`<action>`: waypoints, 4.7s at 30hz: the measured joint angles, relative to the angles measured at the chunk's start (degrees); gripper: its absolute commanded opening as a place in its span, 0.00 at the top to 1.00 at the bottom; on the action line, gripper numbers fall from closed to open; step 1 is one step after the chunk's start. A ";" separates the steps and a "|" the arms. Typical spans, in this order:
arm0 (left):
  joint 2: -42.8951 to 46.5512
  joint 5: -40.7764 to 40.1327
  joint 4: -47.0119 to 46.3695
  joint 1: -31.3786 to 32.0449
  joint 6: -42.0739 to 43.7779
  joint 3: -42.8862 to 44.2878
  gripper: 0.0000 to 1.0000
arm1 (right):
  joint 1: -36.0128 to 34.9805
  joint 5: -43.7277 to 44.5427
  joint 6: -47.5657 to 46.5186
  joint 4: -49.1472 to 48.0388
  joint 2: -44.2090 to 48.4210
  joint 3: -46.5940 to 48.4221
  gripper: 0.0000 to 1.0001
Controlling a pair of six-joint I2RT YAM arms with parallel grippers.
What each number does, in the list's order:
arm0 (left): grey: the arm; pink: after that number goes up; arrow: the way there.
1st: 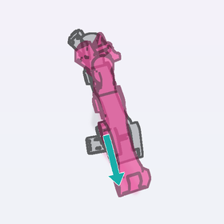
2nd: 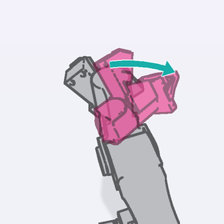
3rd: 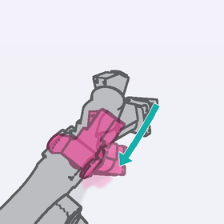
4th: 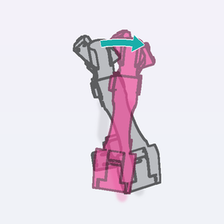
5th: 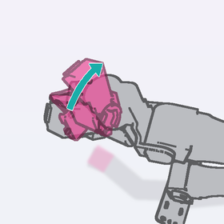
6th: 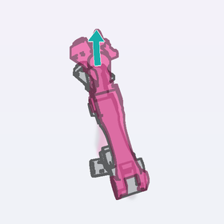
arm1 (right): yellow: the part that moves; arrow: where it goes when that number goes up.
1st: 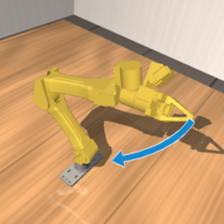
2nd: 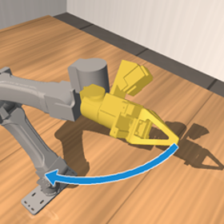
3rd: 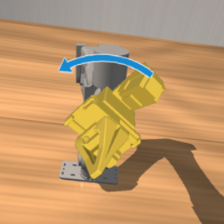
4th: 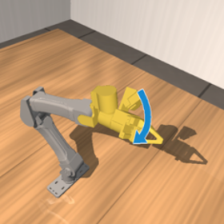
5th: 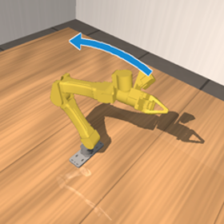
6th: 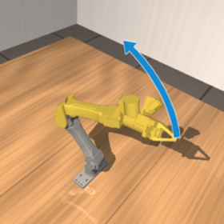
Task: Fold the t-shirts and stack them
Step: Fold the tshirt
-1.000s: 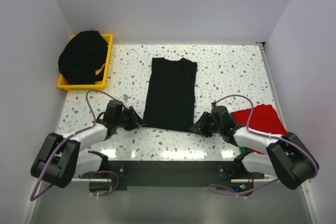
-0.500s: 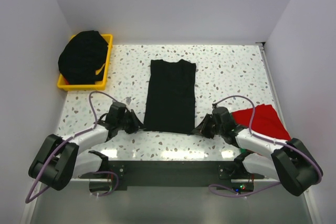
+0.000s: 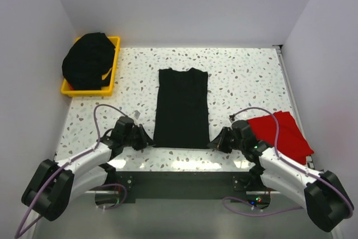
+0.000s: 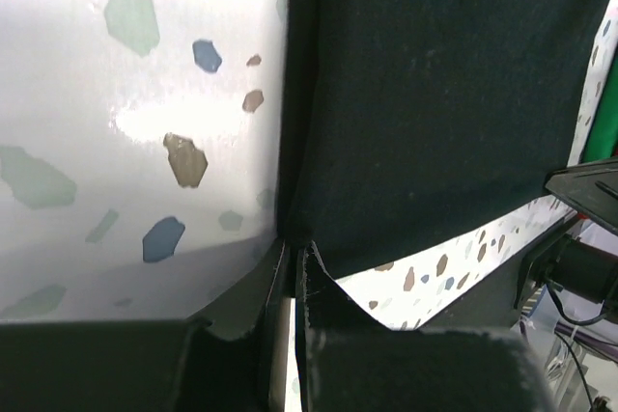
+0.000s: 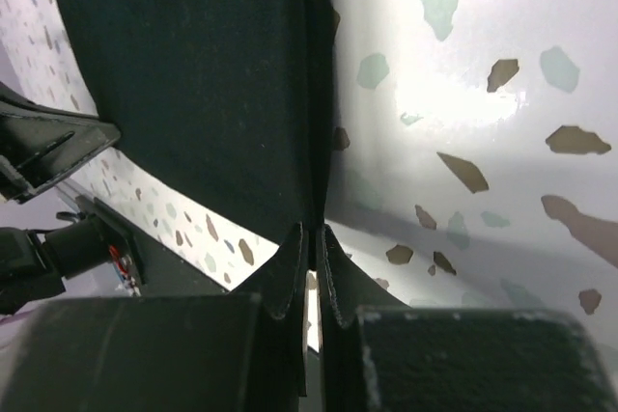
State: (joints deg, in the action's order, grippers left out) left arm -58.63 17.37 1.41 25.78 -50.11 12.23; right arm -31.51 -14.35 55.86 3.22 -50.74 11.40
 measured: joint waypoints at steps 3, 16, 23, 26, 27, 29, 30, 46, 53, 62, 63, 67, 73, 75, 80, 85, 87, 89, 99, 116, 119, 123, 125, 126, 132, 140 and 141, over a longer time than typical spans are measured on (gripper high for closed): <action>2.91 0.15 1.14 0.24 -0.37 -1.36 1.00 | 0.00 -0.33 -0.02 2.40 4.39 -0.57 1.00; 10.58 1.75 8.94 0.57 -1.33 -1.57 1.00 | -0.11 -2.21 -0.68 11.21 11.69 -0.39 1.00; 12.55 1.90 13.07 0.61 -1.31 1.81 1.00 | -0.11 -1.73 -2.73 18.51 17.29 2.51 1.00; 12.81 2.25 13.97 0.61 -1.33 2.05 1.00 | -0.11 -1.70 -2.99 20.33 18.53 3.30 1.00; 12.52 2.34 14.47 0.61 -1.33 2.56 1.00 | -0.11 -1.70 -3.06 20.74 18.27 3.85 1.00; 11.52 2.27 15.23 0.61 -1.20 4.37 1.00 | -0.11 -1.55 -3.41 21.73 17.07 5.57 1.00; 10.86 2.19 15.76 0.61 -1.09 5.55 1.00 | -0.11 -1.42 -3.69 22.10 16.06 6.75 1.00; -14.75 0.00 16.44 -1.86 2.73 34.95 1.00 | 5.07 4.28 -11.78 23.67 -11.06 33.77 1.00; -24.74 0.31 15.43 -6.27 2.71 45.42 1.00 | 13.75 1.40 -14.73 20.79 -25.59 45.83 1.00; -45.22 0.15 12.20 -11.15 2.91 65.68 1.00 | 18.10 -1.97 -16.72 15.58 -46.69 66.51 1.00; -48.04 0.26 12.04 -11.69 3.02 68.30 1.00 | 18.62 -2.45 -16.87 14.69 -49.44 68.91 1.00; -60.57 1.77 9.44 -13.94 3.41 80.00 1.00 | 20.70 -4.50 -16.87 11.87 -62.18 79.28 0.99; -77.29 7.23 1.75 -16.90 2.47 91.84 0.50 | 23.15 -8.13 -16.20 10.49 -81.90 95.60 0.53; -79.41 8.85 -0.02 -17.84 1.68 91.95 0.45 | 23.76 -8.79 -16.24 10.64 -87.21 101.00 0.45; -80.28 11.45 -3.30 -20.00 1.27 92.39 0.42 | 24.94 -8.81 -16.79 11.63 -88.54 101.04 0.41; -75.06 10.64 -6.51 -20.39 1.22 87.49 0.46 | 25.11 -5.35 -18.14 11.10 -79.80 90.44 0.41; -71.69 9.51 -6.88 -19.98 1.25 83.69 0.49 | 24.68 -3.02 -19.06 11.45 -75.19 86.29 0.41; -68.30 7.54 -7.28 -19.19 1.40 80.00 0.51 | 23.56 -0.52 -20.15 11.37 -71.21 83.43 0.42; -65.22 -0.39 -5.46 -10.38 4.83 76.87 0.78 | 11.61 6.93 -24.11 11.76 -69.51 82.77 0.44; -53.77 -9.35 -3.06 1.64 1.99 52.76 0.94 | 10.34 7.41 -25.57 8.83 -60.06 59.87 0.46; -47.23 -10.25 -3.48 4.48 0.61 44.44 0.94 | 8.52 7.30 -25.70 8.31 -55.04 53.29 0.46; -36.33 -10.51 -3.28 7.85 -1.44 32.11 0.93 | 4.20 7.15 -25.49 7.78 -46.53 43.12 0.46; -30.40 -10.34 -2.93 8.94 -2.16 26.23 0.92 | 1.01 7.19 -25.20 8.59 -41.75 38.29 0.46; -27.52 -10.32 -2.51 9.51 -2.54 23.78 0.91 | -0.98 7.26 -24.96 8.57 -39.36 35.89 0.45; -14.12 -10.16 2.21 10.67 -3.30 16.04 0.83 | -6.03 6.91 -22.99 11.47 -28.52 27.74 0.44; -12.94 -13.79 12.24 9.29 0.59 27.19 0.75 | -5.66 12.04 -23.32 18.27 -23.82 33.51 0.45; -14.12 -14.19 12.90 8.22 1.70 29.51 0.75 | -5.57 13.46 -23.34 18.84 -23.71 34.67 0.46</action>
State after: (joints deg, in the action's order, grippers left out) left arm -72.75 3.18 14.31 34.00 -48.40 41.74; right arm -37.08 -0.89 32.51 22.06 -74.46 46.06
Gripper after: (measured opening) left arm 0.244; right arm 0.552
